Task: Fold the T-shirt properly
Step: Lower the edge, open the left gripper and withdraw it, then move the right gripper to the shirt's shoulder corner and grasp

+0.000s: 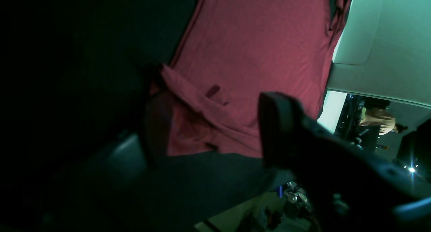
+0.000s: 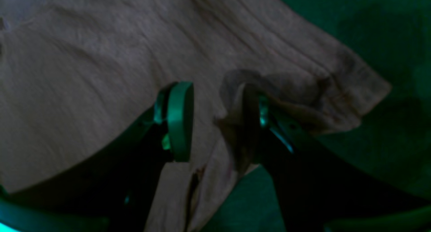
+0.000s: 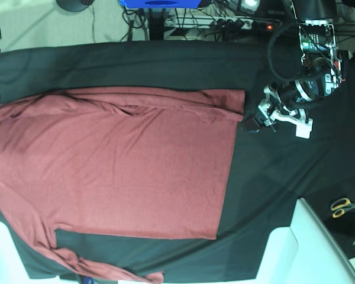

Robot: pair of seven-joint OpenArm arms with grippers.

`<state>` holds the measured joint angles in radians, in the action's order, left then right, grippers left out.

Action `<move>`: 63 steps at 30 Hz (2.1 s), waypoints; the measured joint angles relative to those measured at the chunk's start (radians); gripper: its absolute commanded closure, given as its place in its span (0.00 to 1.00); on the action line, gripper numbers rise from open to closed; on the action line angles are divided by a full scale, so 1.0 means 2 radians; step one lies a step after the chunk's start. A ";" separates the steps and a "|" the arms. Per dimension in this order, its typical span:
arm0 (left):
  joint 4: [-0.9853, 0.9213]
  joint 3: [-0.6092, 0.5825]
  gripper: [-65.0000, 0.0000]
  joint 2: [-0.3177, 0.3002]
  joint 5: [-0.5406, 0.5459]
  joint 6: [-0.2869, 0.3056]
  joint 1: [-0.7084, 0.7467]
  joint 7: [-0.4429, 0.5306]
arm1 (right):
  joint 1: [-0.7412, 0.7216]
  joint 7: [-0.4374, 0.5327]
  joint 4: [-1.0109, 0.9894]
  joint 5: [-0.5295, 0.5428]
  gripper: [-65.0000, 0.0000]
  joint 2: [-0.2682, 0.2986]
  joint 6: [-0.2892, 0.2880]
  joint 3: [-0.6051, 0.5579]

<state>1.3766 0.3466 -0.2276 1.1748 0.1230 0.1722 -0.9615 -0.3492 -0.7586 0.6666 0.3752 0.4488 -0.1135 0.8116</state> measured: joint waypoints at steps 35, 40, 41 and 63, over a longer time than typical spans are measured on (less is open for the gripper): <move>0.175 0.096 1.00 -0.054 -0.026 0.004 0.167 -0.004 | 0.234 -0.128 0.429 -0.008 0.99 -0.160 -0.146 -0.043; 0.208 0.092 1.00 -0.048 -0.156 0.004 0.182 -0.004 | 0.259 -0.132 0.449 0.000 0.99 -0.200 -0.115 -0.111; 0.216 0.097 1.00 -0.040 -0.174 0.004 0.185 -0.003 | 0.260 -0.131 0.444 0.002 0.99 -0.203 -0.105 -0.113; 0.227 0.097 1.00 -0.025 -0.212 0.079 0.200 -0.004 | 0.214 -0.128 0.351 -0.006 0.99 -0.216 -0.092 -0.143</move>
<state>1.8297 0.5400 -0.2771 0.7517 0.2813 0.5713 -0.9691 0.0795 -1.0145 1.3689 0.3641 0.0166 -0.2981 0.5259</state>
